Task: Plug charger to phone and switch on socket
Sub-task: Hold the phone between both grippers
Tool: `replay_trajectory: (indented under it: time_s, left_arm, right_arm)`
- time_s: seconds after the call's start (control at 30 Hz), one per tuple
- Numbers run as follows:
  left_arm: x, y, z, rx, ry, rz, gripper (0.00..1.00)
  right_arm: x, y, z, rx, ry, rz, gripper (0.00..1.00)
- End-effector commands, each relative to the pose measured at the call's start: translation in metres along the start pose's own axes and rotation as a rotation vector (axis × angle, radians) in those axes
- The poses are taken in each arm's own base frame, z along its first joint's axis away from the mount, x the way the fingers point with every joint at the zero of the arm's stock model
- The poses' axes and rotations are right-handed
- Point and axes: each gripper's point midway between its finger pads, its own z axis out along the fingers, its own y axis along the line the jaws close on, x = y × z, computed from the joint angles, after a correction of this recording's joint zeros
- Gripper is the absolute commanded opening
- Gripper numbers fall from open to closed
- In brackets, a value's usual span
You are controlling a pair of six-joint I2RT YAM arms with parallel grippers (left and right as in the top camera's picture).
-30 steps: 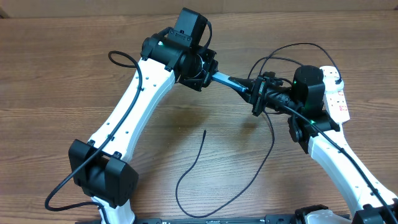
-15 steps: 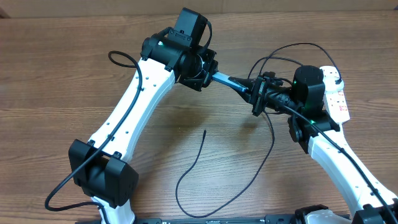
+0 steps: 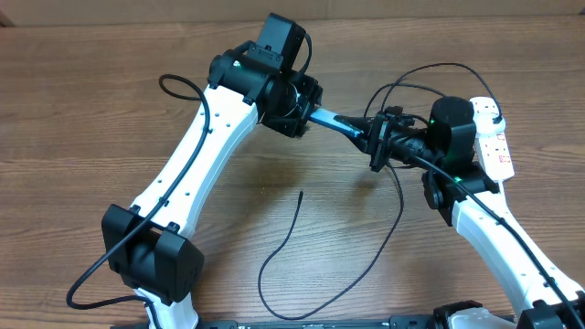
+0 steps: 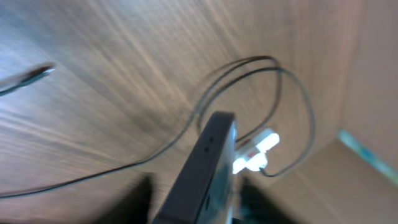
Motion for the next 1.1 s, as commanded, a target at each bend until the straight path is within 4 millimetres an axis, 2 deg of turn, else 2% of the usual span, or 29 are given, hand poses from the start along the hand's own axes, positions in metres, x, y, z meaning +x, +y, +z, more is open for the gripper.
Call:
replay_trajectory:
  time_s: [0.0,0.07,0.13,0.43,0.67,0.93,1.0,1.07]
  left_arm:
    - [0.006,0.004,0.013,-0.033,0.016,0.036,0.85]
    - [0.006,0.004,0.013,-0.032,0.015,0.036,0.95]
    - [0.006,0.004,0.013,-0.032,0.015,0.037,1.00]
    - [0.005,0.001,0.013,-0.019,0.013,0.070,1.00]
    - [0.005,-0.008,0.013,0.015,0.011,0.129,0.91]
    - [0.000,-0.008,0.013,0.014,-0.018,0.128,0.93]
    - [0.000,-0.008,0.013,0.014,-0.018,0.128,0.91]
    - [0.000,-0.008,0.013,0.015,-0.019,0.128,0.80]
  right_arm:
    - [0.030,0.008,0.000,0.004,0.089,0.058,0.04]
    - [0.029,0.009,0.000,0.001,0.086,0.058,0.04]
    - [0.029,0.009,0.000,0.001,0.086,0.058,0.04]
    - [0.025,0.012,-0.003,-0.011,0.072,0.071,0.04]
    - [0.018,0.017,-0.006,-0.029,0.052,0.075,0.04]
    - [0.013,0.019,-0.006,-0.045,0.023,0.081,0.04]
    - [0.010,0.017,-0.006,-0.041,0.009,0.095,0.04]
    - [0.009,0.016,-0.006,-0.037,0.005,0.102,0.04]
